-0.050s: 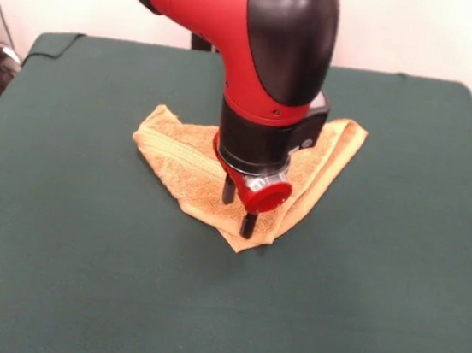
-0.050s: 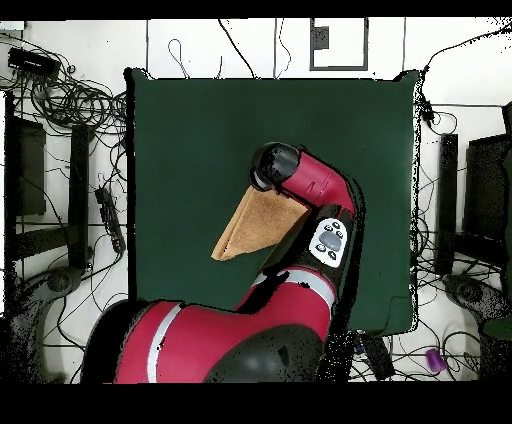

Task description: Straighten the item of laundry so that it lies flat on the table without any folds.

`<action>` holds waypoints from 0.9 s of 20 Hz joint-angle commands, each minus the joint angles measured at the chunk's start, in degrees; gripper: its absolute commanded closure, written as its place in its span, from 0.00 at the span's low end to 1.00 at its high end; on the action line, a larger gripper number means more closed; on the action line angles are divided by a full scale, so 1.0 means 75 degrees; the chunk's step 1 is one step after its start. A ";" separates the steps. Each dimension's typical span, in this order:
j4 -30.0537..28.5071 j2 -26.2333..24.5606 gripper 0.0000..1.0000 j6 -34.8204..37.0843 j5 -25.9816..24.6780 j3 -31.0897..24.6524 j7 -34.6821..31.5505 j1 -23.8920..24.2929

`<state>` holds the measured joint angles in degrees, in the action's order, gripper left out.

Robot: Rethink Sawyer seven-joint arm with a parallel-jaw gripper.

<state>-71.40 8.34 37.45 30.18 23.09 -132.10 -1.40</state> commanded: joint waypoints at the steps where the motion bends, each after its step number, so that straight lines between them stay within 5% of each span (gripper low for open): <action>1: 0.0037 -0.0198 0.00 -0.0255 0.0434 -0.0690 -0.2051 -0.0230; 2: 0.0053 -0.0210 0.00 -0.0262 0.0397 -0.0641 -0.2031 -0.0249; 3: 0.0082 -0.0240 1.00 -0.0233 0.0372 -0.0549 -0.2099 -0.0301; 18: -0.0005 -0.0011 1.00 0.0014 0.0299 -0.0531 -0.1799 -0.0218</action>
<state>-71.02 8.00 37.48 30.16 24.17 -132.10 -1.80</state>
